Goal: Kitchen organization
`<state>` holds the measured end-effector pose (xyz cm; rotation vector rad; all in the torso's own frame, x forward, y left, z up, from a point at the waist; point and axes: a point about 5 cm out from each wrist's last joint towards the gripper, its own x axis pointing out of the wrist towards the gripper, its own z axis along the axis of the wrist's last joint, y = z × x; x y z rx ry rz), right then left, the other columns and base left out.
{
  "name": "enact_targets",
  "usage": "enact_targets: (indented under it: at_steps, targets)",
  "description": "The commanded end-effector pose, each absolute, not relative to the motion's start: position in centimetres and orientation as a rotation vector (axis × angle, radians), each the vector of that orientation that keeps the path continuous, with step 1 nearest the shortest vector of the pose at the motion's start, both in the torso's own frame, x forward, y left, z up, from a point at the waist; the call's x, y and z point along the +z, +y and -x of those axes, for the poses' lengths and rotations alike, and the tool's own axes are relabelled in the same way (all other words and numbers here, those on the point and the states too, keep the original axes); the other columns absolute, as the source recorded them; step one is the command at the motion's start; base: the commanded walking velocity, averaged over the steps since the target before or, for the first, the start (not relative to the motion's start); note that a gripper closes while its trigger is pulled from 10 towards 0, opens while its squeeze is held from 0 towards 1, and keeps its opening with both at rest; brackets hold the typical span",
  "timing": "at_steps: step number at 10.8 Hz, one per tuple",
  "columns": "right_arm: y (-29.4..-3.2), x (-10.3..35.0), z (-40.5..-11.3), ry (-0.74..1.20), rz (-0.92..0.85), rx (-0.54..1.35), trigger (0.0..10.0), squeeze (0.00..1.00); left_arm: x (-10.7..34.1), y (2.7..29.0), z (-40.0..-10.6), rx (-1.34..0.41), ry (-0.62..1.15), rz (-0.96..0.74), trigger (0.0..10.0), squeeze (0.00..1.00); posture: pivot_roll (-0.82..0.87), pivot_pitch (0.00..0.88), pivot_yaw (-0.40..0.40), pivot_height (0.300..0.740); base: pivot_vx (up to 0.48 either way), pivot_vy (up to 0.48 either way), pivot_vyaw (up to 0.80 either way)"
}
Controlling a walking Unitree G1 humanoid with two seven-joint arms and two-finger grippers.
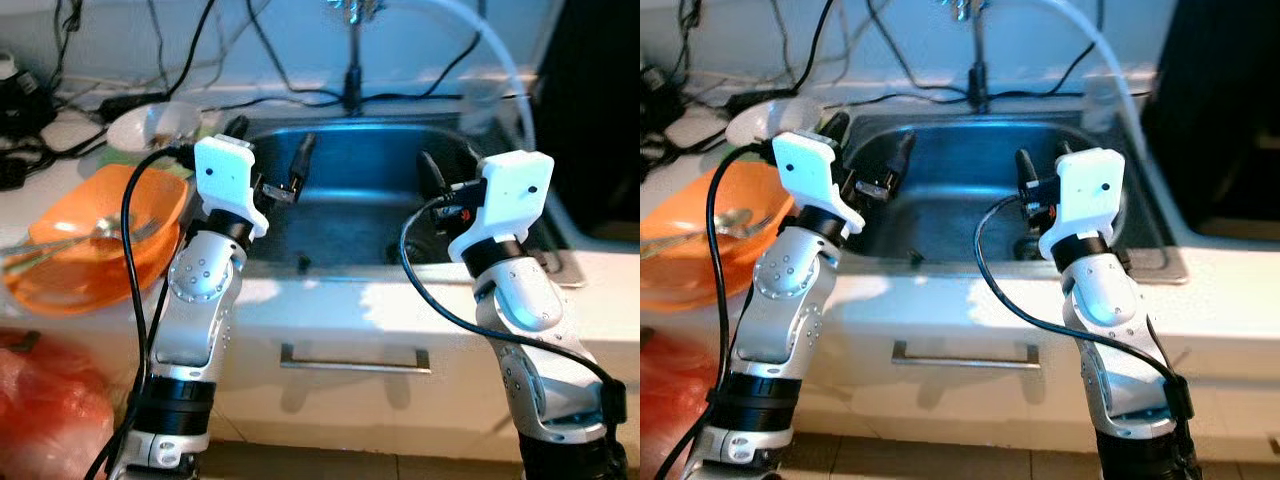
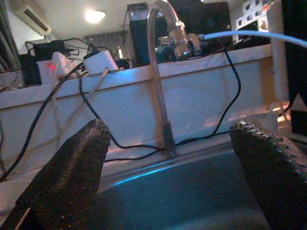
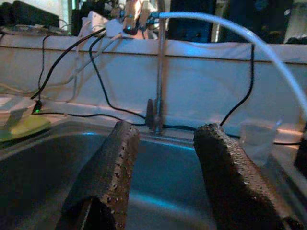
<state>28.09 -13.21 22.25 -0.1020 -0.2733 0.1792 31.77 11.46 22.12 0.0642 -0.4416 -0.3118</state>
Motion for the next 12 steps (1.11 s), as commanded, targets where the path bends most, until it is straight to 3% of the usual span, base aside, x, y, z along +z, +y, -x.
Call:
enact_targets:
  at_steps: [1, 5, 8, 12]
  targets:
    - [-13.12, 22.22, -28.07, -0.276, 0.105, 0.186, 10.0, 0.00, 22.61, 11.61, -31.75, -0.303, -0.454, -0.075, 10.0, 0.00, -0.10, 0.000, 0.093, 0.740, 0.379, 0.000, 0.00]
    - [-13.04, 22.01, -28.11, -0.269, 0.109, 0.196, 10.0, 0.00, 22.29, 11.72, -31.85, -0.295, -0.431, -0.074, 10.0, 0.00, -0.10, 0.000, 0.091, 0.740, 0.442, 0.065, 0.00]
    - [-12.92, 21.85, -28.13, -0.263, 0.109, 0.201, 10.0, 0.00, 22.26, 11.55, -31.73, -0.303, -0.433, -0.078, 10.0, 0.00, -0.10, 0.000, 0.091, 0.740, 0.000, 0.000, 0.00]
    - [-12.76, 21.73, -28.13, -0.259, 0.109, 0.207, 10.0, 0.00, 22.43, 11.44, -31.63, -0.310, -0.432, -0.072, 10.0, 0.00, -0.10, 0.000, 0.092, 0.740, 0.347, 0.000, 0.00]
